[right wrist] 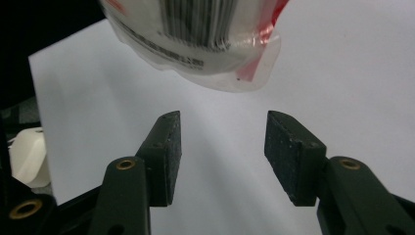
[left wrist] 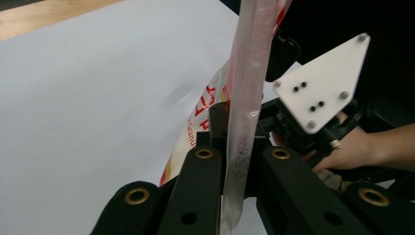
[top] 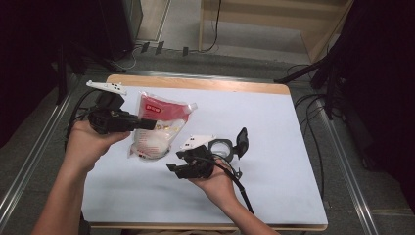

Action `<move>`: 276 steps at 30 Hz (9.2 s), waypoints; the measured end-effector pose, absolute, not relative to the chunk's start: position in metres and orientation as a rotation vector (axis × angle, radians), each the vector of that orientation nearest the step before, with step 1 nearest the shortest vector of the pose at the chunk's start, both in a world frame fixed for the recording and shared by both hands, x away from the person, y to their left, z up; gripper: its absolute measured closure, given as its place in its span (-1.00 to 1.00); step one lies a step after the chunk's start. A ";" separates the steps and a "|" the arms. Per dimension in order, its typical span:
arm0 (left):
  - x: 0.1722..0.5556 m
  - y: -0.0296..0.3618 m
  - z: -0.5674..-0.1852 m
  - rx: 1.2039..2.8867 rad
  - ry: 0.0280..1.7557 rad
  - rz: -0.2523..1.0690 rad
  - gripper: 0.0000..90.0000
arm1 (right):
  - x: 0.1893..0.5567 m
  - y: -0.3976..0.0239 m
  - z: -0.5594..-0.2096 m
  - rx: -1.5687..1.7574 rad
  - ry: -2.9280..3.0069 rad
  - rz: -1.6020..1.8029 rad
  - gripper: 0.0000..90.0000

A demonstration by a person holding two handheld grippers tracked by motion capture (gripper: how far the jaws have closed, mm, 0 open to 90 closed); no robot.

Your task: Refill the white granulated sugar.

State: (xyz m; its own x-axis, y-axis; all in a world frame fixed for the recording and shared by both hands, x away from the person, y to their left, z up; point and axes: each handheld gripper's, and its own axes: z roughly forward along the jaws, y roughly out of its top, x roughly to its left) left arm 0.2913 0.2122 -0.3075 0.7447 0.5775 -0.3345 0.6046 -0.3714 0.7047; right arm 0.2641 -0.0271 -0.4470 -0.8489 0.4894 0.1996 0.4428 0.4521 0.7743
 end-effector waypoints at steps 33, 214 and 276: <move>0.292 0.196 -0.315 2.007 0.902 -0.260 0.96 | 0.271 -0.024 -0.490 0.945 2.455 1.494 0.13; 0.309 0.098 -0.336 2.123 0.947 -0.131 0.60 | 0.223 -0.013 -0.436 0.875 2.554 1.610 0.39; 0.306 0.098 -0.335 2.096 0.948 -0.138 0.51 | 0.221 -0.014 -0.433 0.852 2.569 1.594 0.41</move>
